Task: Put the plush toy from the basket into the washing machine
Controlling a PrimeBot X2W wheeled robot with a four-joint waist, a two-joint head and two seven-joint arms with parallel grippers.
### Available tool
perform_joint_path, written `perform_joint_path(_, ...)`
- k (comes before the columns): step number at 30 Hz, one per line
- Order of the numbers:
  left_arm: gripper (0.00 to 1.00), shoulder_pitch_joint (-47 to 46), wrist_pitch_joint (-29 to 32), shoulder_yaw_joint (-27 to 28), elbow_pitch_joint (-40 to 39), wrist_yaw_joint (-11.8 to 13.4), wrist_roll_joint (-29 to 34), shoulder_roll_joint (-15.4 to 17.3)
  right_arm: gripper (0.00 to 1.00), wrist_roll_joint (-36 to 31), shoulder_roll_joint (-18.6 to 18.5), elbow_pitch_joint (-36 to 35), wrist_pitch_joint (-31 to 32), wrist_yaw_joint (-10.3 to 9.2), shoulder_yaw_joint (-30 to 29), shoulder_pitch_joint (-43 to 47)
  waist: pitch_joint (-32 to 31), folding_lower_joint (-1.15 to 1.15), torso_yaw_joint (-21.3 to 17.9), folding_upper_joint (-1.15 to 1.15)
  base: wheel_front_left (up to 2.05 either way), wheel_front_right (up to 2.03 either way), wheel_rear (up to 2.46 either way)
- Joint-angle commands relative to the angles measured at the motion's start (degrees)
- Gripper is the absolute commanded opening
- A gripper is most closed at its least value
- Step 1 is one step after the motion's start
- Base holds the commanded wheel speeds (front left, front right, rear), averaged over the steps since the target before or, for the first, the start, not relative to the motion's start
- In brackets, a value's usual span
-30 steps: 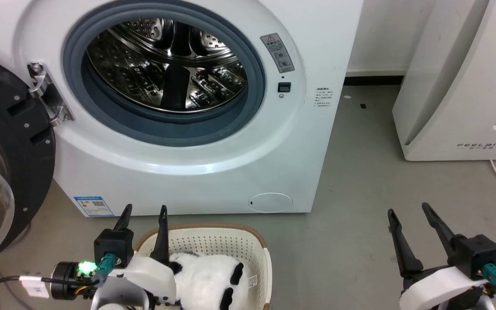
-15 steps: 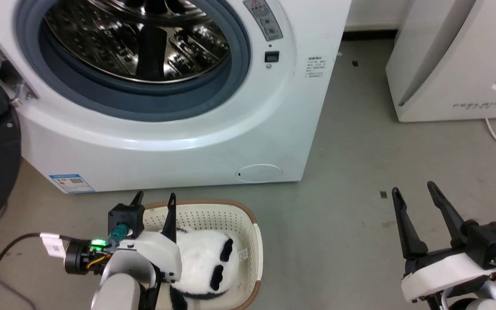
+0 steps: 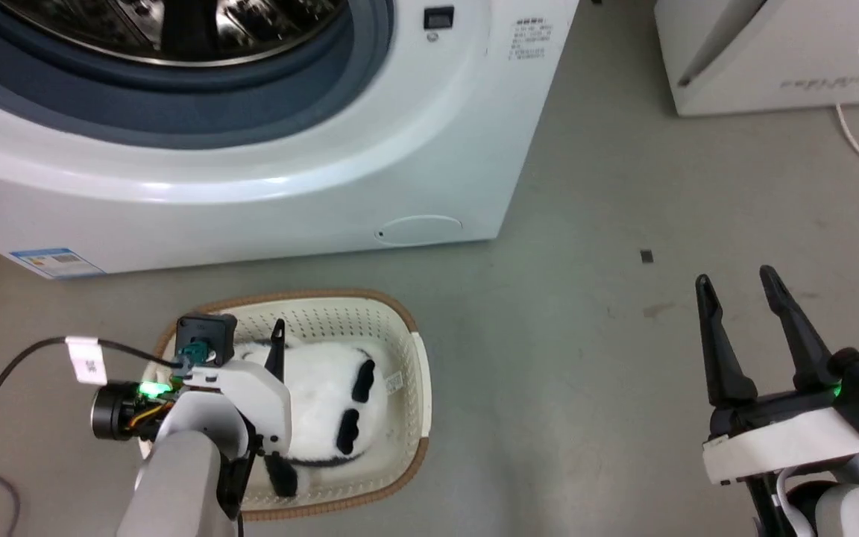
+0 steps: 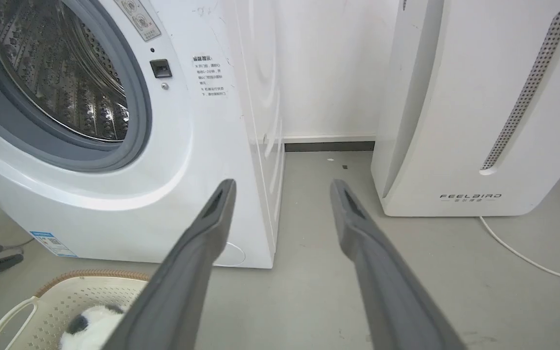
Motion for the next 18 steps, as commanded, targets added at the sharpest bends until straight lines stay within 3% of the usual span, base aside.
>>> perform_joint_path(1,1.0,-2.3,0.5,-0.4,1.8,-0.1,-0.4,0.7,1.0,0.7,0.0,-0.7,-0.6,-0.02,0.0,-1.4,2.8,-0.01,-1.1,0.0,0.0,0.0,0.0)
perform_joint_path(18,1.0,-11.9,9.0,-3.8,11.9,-1.7,-0.8,5.1,1.0,4.6,0.0,-3.7,-2.7,-0.03,-0.1,-5.0,15.4,-0.01,-4.4,0.0,0.0,0.0,0.0)
